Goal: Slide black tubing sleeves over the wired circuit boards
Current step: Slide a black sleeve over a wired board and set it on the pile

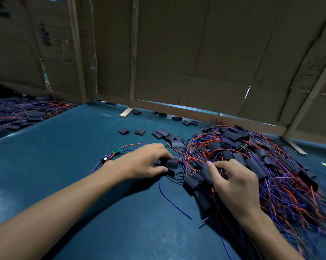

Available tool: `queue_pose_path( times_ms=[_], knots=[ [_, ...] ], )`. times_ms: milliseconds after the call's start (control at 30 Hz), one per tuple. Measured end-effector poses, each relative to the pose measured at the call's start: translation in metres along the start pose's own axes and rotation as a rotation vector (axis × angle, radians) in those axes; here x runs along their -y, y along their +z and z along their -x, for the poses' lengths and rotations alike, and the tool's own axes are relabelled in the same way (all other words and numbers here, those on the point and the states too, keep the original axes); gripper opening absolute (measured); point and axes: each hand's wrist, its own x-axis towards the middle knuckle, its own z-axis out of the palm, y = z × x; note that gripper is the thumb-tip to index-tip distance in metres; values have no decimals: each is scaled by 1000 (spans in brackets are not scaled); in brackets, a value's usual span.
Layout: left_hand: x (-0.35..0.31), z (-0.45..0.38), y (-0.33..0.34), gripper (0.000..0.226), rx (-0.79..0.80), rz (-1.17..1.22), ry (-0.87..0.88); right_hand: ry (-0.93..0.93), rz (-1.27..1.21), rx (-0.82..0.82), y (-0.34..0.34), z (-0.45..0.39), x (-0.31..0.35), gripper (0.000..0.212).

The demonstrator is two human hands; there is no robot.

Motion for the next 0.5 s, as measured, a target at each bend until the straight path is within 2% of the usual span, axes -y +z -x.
queue_pose_path(
  times_ms=[100, 200, 500],
  knots=[
    [5, 27, 8, 24, -245, 146, -76, -37, -35, -5, -3, 0, 3, 19],
    [-2, 34, 9, 18, -376, 188, -34, -112, -59, -16, -5, -1, 6, 17],
    [-16, 30, 7, 22, -422, 227, 27, -299, -88, 19, -6, 3, 19, 13]
  ],
)
